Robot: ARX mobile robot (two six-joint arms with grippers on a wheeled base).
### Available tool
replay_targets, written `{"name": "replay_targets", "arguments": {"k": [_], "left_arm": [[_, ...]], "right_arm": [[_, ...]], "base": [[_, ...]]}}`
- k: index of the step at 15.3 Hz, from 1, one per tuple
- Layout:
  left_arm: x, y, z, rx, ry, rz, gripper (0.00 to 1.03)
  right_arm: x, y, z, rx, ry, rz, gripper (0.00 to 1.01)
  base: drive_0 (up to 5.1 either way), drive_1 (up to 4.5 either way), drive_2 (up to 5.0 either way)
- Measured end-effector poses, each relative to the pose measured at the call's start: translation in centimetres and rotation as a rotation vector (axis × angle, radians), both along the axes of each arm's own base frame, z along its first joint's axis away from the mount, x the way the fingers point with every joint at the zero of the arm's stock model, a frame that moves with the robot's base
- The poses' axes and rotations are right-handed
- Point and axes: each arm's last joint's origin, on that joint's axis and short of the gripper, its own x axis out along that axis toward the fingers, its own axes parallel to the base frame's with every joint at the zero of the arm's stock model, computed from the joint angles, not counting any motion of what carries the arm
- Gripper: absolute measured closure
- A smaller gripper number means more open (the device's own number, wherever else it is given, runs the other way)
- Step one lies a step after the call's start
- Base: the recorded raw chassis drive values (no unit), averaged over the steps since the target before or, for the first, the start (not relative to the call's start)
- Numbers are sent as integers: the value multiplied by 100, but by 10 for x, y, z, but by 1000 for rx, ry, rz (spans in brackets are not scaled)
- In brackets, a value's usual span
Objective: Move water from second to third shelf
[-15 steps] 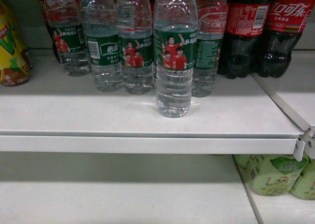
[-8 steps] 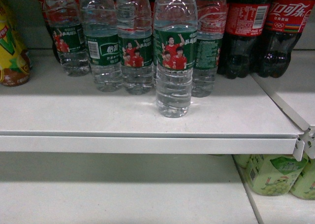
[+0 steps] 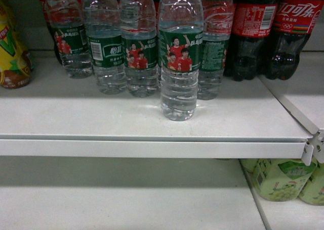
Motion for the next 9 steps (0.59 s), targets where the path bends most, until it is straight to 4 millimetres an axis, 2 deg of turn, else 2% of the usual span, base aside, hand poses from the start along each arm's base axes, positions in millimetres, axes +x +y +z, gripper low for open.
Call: {"name": "replay_targets", "arguments": {"k": [4, 7, 9], "left_arm": [[0, 0, 0, 0, 0, 0, 5], [0, 0, 0, 0, 0, 0, 5], [0, 0, 0, 0, 0, 0, 5]], "right_arm": [[22, 61, -41, -84, 119, 172, 3], [42, 95, -47, -105, 147, 233, 3], [53, 109, -56, -126, 186, 252, 3]], "base": [[0, 0, 0], [0, 0, 0], [0, 0, 0]]}}
